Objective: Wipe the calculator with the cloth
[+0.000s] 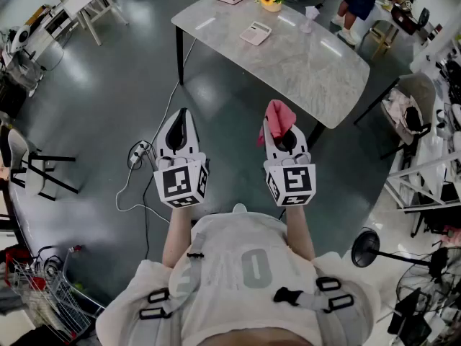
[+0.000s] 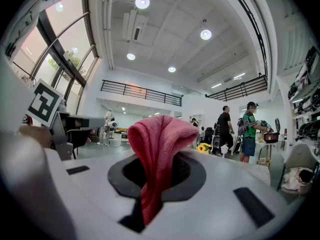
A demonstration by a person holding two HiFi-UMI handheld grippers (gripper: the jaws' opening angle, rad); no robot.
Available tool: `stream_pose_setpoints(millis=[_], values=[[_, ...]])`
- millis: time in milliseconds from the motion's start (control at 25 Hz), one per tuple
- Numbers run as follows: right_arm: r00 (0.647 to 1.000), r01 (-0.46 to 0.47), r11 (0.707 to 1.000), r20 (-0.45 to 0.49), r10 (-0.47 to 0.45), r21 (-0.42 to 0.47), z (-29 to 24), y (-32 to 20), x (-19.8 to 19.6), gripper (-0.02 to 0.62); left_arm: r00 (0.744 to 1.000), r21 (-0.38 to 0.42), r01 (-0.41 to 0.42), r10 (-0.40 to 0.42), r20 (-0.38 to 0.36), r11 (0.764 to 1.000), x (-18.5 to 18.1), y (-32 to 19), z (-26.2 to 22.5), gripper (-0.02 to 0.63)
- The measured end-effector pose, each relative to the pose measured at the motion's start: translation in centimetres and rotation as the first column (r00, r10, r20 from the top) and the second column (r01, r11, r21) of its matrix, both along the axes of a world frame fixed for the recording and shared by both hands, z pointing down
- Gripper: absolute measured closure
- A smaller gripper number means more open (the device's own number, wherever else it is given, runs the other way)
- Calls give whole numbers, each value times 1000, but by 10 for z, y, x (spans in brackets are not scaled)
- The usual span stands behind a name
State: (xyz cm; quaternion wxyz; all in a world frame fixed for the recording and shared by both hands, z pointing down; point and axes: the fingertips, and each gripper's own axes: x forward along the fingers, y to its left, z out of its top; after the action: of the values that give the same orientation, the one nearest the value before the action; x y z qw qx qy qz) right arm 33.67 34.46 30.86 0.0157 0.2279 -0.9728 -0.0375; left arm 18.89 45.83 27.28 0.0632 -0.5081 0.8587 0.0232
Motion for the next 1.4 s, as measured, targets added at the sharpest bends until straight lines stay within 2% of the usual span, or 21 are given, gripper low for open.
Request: stream_pose_setpoints(millis=[440,640,1200,1280,1320,1400], values=[[1000,1,1000,6,0,-8,3,0,14,541,1000,-8,-5,5,-2,1000,13,0,5,586],[999,2,1000,35,-2,-11,-1,1,13,540,1000,1,4,-4,-11,1000,10,3,5,586],[999,22,999,40,-20,-37,3,8,6,540,1000,-11,13,-13,9,1000,7,11,4,586],[999,23,999,40,-22,-36,2,8,4,540,1000,14,6,-6,13,1000,7,12,-1,584],[999,23,999,41,-22,-37,2,8,4,540,1000,39,-12,11,16,999,9,11,-5,563],[999,24,999,44,-22,-39,1,6,3,540,999,80,-53,53,11,995,11,5,-14,197]])
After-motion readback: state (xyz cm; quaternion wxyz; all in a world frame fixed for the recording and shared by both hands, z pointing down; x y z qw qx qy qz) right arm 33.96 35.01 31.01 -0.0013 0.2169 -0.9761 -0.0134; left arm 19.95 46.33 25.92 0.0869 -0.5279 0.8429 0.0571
